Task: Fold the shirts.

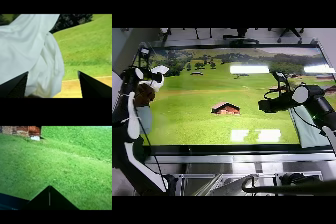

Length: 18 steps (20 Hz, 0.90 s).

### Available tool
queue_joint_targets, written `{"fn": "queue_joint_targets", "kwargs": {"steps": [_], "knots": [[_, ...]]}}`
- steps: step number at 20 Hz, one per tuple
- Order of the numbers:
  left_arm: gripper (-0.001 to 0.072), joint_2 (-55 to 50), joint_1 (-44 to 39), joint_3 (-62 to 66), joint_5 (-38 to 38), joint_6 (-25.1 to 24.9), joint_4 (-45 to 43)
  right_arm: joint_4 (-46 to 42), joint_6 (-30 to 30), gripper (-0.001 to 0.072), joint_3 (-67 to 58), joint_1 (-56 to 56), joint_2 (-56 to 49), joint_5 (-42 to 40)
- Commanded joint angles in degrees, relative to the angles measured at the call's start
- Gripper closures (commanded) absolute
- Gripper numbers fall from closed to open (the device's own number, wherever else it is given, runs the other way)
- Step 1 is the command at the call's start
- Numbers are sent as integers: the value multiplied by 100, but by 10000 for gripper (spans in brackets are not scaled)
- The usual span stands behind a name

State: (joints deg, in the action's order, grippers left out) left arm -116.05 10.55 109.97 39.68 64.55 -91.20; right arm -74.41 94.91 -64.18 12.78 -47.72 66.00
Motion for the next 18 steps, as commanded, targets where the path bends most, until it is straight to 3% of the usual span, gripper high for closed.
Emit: {"fn": "queue_joint_targets", "kwargs": {"steps": [1, 4, 6, 7, 12, 18], "knots": [[-2, -1290, 24, 809, -107, 181, -225, 2, 0, 690, 2, 7, -2, 0], [29, -1563, 46, 800, -289, 190, -227, 2, 2, 690, 2, 7, -15, 0], [535, -1582, 44, 800, -238, 188, -227, 2, 0, 691, 2, 7, -13, 0], [699, -1550, 42, 802, -227, 188, -227, 2, 0, 691, 2, 7, -15, 2], [697, -717, -166, 802, -63, 577, -116, 2, 0, 690, 2, 7, -50, 0], [697, 1513, -1038, 802, -4, 581, 675, 2, 0, 690, 2, 7, -55, 0]]}}
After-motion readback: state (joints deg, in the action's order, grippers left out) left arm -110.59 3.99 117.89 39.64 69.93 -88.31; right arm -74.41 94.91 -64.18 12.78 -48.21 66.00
